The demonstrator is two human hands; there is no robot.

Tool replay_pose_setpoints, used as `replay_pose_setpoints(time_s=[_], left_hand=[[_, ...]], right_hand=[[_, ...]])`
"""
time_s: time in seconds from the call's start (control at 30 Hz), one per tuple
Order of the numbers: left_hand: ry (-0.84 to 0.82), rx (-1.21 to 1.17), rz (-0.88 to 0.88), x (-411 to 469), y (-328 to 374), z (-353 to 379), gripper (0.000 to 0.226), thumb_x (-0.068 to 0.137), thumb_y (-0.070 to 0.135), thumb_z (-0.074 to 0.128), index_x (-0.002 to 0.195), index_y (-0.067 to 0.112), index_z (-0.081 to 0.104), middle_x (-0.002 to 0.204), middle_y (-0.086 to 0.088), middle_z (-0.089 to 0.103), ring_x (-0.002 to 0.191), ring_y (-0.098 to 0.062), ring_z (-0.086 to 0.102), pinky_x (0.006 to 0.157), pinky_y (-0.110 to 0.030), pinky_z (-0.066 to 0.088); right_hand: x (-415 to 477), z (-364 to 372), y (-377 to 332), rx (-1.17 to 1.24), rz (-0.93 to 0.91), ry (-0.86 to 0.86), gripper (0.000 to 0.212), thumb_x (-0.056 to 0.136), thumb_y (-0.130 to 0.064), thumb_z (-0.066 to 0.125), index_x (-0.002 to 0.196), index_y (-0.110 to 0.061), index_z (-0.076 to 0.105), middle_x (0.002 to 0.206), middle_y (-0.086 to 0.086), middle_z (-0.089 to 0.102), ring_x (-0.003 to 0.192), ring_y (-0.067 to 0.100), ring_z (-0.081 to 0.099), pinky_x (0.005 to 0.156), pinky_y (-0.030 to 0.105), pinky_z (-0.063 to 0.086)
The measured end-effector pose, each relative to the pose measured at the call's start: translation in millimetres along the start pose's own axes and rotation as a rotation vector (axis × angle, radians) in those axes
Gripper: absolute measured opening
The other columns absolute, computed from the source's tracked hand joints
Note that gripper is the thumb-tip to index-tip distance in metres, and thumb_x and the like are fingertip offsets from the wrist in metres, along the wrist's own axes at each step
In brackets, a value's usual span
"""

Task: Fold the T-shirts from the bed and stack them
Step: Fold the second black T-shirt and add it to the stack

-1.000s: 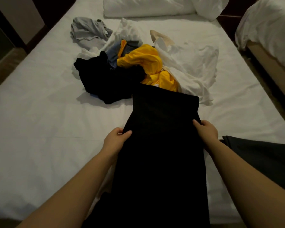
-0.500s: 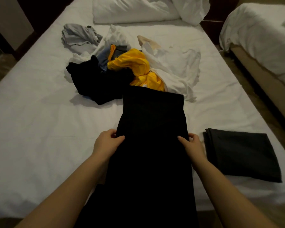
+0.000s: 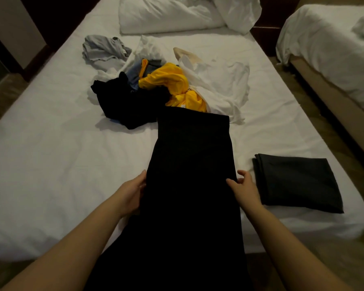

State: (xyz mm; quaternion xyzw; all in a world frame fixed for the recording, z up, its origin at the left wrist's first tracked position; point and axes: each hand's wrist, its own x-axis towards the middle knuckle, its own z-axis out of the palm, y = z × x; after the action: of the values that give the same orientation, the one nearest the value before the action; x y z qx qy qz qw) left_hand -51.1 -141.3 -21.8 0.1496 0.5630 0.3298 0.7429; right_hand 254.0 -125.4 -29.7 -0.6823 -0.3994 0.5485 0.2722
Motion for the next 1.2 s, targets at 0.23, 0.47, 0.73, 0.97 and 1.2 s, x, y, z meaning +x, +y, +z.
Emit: replay_pose_setpoints(time_s=[0.23,0.47,0.73,0.97,1.2], left_hand=[[-0.012,0.794,0.125,-67.0,-36.2,-30.2,0.045,0.094,0.049,0.044,0.123,0.018,0.059,0.124,-0.001,0.061,0.116,-0.016,0.055,0.106,-0.033,0.036],[0.344,0.912,0.346,-106.3,-85.5,-39.6,0.04,0.093,0.03,0.054,0.127,0.01,0.049,0.123,-0.011,0.058,0.108,-0.023,0.056,0.087,-0.029,0.042],[0.485,1.065,0.187,-158.1,-109.9,-59.7,0.038,0.091,0.044,0.053,0.071,0.012,0.051,0.061,-0.003,0.053,0.058,-0.019,0.052,0.049,-0.028,0.035],[0.302,0.044,0.185,-192.7,-104.8,-70.8,0.017,0.09,0.014,0.058,0.074,0.011,0.051,0.038,0.0,0.045,0.027,-0.008,0.041,0.028,-0.011,0.031],[0.351,-0.131,0.239,-221.5,-91.6,-83.2,0.022,0.091,0.006,0.055,0.07,0.011,0.051,0.037,0.003,0.049,0.028,-0.002,0.043,0.032,-0.009,0.035]], right_hand=[[-77.4,15.1,12.8,-0.402,-0.311,0.057,0.058,0.093,-0.026,0.055,0.144,-0.016,0.029,0.139,0.007,0.039,0.123,0.02,0.04,0.093,0.025,0.032],[-155.1,44.9,26.0,-0.522,-0.497,-0.035,0.061,0.095,-0.037,0.048,0.148,-0.028,0.019,0.15,-0.006,0.027,0.137,0.017,0.025,0.107,0.028,0.025],[-260.8,63.3,53.3,-0.84,-0.656,-0.209,0.059,0.091,-0.059,0.036,0.144,-0.034,0.028,0.147,-0.013,0.034,0.137,0.011,0.028,0.111,0.029,0.025],[-315.1,56.4,65.2,-1.21,-0.674,-0.265,0.081,0.08,-0.065,0.053,0.146,-0.038,0.016,0.153,-0.017,0.018,0.142,0.008,0.008,0.115,0.031,0.013],[-327.6,67.0,66.3,-1.252,-0.805,-0.121,0.045,0.091,-0.042,0.049,0.135,-0.034,0.04,0.135,-0.012,0.042,0.125,0.016,0.034,0.098,0.034,0.035]])
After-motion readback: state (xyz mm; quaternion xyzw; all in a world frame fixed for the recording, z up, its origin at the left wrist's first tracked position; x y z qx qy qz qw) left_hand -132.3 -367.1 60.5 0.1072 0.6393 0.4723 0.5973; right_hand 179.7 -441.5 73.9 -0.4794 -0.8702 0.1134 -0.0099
